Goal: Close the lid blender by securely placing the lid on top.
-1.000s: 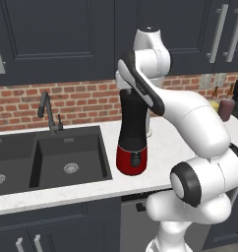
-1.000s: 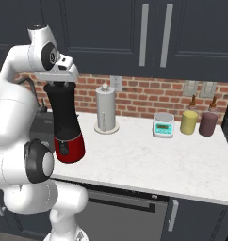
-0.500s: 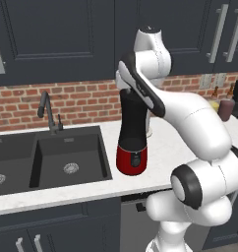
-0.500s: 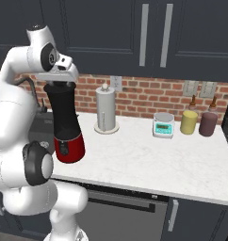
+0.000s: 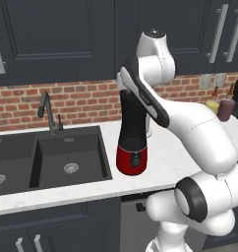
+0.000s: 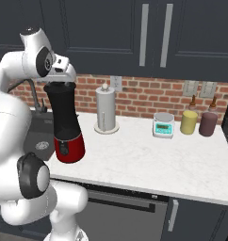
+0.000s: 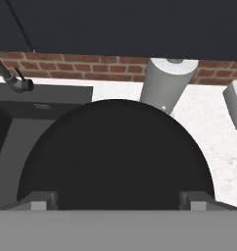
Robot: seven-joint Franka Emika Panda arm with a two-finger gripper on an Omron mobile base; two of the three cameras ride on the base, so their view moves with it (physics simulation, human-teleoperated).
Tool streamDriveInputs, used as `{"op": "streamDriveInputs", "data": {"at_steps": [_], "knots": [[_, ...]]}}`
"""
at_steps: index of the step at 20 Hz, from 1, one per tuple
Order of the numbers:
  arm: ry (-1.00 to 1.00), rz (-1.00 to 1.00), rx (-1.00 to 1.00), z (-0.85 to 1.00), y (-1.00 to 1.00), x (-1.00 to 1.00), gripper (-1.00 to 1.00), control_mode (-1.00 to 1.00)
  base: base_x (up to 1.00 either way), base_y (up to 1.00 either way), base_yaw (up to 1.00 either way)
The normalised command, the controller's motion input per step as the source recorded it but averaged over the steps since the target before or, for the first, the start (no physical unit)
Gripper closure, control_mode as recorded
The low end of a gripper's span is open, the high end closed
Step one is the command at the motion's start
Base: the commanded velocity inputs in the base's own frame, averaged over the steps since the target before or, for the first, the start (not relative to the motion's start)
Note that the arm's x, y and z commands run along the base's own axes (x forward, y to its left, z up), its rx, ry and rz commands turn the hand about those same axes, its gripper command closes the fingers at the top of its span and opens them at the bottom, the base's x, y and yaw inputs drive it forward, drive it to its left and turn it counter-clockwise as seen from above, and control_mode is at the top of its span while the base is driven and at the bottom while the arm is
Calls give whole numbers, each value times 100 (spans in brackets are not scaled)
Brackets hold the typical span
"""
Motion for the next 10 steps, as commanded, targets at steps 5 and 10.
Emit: {"op": "streamDriveInputs", "data": {"at_steps": [5, 10], "knots": [[-4, 4, 3, 4, 0, -30, -100, -100, 0, 0, 0], [0, 4, 7, 18, -6, -40, -100, -100, 0, 0, 0]]}}
